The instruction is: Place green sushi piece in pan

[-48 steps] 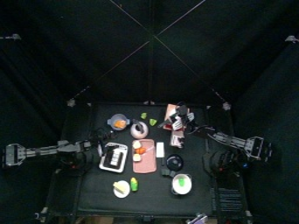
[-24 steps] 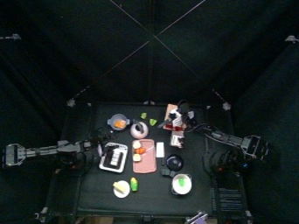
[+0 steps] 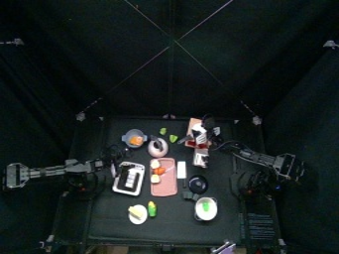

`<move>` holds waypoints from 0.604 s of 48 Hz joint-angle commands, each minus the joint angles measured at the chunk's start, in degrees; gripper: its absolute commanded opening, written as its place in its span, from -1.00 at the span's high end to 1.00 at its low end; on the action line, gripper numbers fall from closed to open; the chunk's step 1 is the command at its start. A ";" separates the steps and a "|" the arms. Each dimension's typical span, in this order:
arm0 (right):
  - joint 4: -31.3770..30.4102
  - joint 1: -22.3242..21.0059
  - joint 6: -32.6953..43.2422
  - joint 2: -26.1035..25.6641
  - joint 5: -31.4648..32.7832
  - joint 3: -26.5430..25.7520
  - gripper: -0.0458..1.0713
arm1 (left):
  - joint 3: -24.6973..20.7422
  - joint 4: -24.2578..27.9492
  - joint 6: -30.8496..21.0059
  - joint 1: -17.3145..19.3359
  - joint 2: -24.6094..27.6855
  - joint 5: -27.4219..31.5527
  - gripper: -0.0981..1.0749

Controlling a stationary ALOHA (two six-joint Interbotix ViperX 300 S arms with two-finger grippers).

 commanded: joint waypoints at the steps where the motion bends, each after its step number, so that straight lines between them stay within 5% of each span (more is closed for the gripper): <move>1: -0.26 -0.09 0.09 -1.23 -0.09 -0.62 -0.82 | -0.79 -0.09 0.09 0.18 0.09 -0.53 -0.80; 21: 0.53 1.05 0.09 -1.85 0.00 -0.70 -0.82 | -0.79 -0.09 0.09 0.18 0.09 -0.53 -0.80; 29: 0.79 5.45 0.09 -2.55 0.09 -2.29 -0.82 | -0.88 -0.09 0.09 0.18 0.09 -0.53 -0.80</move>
